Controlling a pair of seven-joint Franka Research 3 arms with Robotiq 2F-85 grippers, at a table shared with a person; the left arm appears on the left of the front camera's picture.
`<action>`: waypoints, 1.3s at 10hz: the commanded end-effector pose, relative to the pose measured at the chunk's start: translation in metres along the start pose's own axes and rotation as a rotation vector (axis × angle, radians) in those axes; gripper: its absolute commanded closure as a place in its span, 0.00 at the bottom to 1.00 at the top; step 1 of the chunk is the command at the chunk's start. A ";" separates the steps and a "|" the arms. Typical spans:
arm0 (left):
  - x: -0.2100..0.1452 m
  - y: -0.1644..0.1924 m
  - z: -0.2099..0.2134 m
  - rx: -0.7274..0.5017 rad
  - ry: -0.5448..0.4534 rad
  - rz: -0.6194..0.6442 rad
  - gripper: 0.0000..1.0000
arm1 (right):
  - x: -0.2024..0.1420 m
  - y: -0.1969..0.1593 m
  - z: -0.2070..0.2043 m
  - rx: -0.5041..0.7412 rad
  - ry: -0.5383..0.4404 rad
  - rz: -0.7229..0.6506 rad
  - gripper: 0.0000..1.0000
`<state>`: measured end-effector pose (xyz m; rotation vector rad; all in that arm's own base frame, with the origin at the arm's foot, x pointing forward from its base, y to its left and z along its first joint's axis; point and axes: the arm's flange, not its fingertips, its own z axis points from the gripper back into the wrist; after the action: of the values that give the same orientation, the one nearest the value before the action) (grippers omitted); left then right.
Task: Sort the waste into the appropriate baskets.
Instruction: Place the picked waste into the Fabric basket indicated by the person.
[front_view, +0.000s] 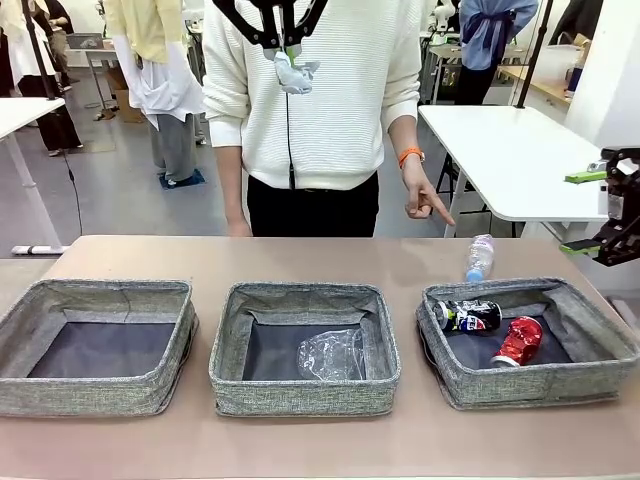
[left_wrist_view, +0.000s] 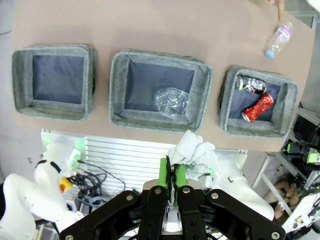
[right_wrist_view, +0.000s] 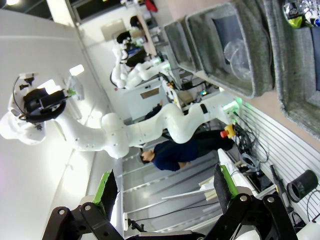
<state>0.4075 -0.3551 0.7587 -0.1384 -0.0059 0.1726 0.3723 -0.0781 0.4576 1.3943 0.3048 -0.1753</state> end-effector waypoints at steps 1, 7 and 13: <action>-0.004 0.008 -0.002 -0.012 0.005 0.000 0.95 | 0.000 0.005 -0.002 0.010 -0.008 -0.009 0.00; -0.004 0.008 -0.002 -0.012 0.005 0.000 0.95 | 0.000 0.005 -0.002 0.010 -0.008 -0.009 0.00; -0.004 0.008 -0.002 -0.012 0.005 0.000 0.95 | 0.000 0.005 -0.002 0.010 -0.008 -0.009 0.00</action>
<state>0.4075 -0.3551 0.7587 -0.1384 -0.0059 0.1726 0.3723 -0.0782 0.4576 1.3943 0.3048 -0.1753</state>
